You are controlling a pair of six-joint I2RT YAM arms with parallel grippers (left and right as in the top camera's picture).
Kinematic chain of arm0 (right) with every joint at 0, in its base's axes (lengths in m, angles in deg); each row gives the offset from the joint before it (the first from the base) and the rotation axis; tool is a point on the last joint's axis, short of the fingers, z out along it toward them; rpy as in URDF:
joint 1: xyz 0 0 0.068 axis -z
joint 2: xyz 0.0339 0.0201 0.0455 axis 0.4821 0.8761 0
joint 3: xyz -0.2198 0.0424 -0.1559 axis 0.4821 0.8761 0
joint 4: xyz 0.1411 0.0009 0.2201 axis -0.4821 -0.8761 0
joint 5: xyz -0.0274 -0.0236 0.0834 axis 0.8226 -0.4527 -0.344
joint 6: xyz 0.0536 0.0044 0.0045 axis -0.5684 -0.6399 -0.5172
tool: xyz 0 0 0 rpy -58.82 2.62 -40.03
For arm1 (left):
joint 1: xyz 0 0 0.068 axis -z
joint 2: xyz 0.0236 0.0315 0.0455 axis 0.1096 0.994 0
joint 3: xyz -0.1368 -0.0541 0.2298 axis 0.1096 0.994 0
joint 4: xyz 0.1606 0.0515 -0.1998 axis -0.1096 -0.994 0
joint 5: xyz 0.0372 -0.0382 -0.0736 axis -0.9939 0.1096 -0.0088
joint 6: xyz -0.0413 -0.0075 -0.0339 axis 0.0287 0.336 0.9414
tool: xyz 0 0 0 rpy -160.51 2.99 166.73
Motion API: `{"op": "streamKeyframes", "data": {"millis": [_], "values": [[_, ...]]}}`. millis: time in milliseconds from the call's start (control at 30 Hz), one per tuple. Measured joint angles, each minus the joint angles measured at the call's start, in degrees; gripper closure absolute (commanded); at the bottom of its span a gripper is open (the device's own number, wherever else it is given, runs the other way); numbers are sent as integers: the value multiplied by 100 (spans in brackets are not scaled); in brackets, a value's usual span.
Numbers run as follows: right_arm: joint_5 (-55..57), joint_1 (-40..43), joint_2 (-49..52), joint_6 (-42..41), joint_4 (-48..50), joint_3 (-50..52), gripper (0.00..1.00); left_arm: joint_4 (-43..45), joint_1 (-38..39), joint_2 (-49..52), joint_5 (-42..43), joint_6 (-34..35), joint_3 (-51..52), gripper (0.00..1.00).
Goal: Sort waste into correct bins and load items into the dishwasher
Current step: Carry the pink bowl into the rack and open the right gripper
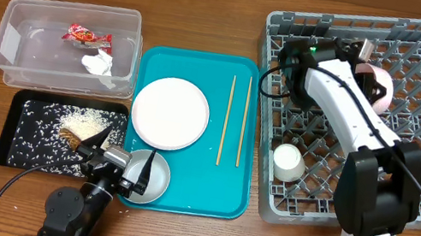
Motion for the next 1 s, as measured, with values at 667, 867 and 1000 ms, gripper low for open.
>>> {"op": "streamKeyframes", "data": {"millis": [667,867,1000], "values": [[-160,-181,11,120,195,0,96,0,0,0,0,0,0,0],[-208,-326,13,122,-37,0,92,0,0,0,0,0,0,0],[-444,-411,15,74,-260,0,71,0,0,0,0,0,0,0]]}}
